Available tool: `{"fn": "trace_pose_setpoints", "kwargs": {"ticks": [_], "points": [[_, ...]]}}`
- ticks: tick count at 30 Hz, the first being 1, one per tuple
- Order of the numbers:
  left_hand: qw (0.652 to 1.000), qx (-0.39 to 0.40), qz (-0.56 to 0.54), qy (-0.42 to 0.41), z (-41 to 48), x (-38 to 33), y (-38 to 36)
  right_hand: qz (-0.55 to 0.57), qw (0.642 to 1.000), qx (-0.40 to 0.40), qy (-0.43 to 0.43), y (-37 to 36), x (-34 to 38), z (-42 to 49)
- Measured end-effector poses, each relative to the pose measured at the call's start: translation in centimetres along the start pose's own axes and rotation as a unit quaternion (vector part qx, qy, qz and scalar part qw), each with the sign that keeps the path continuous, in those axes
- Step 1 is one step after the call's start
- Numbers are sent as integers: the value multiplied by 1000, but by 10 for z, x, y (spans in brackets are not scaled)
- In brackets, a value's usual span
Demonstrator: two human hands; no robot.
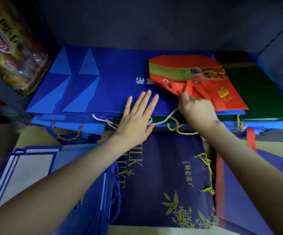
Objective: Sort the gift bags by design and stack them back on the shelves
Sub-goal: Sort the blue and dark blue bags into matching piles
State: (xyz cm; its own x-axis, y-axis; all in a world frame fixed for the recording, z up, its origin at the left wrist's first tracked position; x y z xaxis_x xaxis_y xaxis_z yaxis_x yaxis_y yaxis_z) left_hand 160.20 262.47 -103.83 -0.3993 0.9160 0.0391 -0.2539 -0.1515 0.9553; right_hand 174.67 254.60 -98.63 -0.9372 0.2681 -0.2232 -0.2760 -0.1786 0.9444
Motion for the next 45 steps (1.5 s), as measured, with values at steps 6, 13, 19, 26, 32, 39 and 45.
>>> {"fn": "trace_pose_setpoints", "kwargs": {"ticks": [6, 13, 19, 26, 32, 39, 45], "points": [[991, -107, -8, -75, 19, -21, 47, 327, 931, -160, -4, 72, -30, -91], [984, -96, -61, -137, 14, -48, 68, 490, 847, 175, -107, 85, -52, -179], [955, -41, 53, -289, -44, -137, 65, 512, 788, 247, -236, 94, -49, -206], [924, -91, 149, -340, -70, -208, 81, 305, 895, 194, -260, 89, -10, -280], [919, -85, 48, -381, -105, -278, 88, 228, 915, 221, -248, 54, -11, -355], [851, 246, 2, -464, -149, -312, 29, 246, 854, 382, -255, 25, -25, -485], [882, 282, 52, -374, -134, -321, -26, 152, 784, 535, -276, 11, -16, -560]]}}
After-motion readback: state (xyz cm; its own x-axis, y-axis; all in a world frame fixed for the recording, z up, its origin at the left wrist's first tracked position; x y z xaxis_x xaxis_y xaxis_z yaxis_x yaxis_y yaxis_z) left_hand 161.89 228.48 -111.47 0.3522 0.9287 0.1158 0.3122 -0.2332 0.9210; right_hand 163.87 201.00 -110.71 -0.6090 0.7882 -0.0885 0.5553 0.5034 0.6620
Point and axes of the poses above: each hand's wrist, its own z-axis towards the middle knuckle, its own y-axis out of the back of the hand, x = y × z, the point moved 5 cm from there along z, towards the middle knuckle, and after that the axes turned 12 degrees about z, right-handed, at the moved point
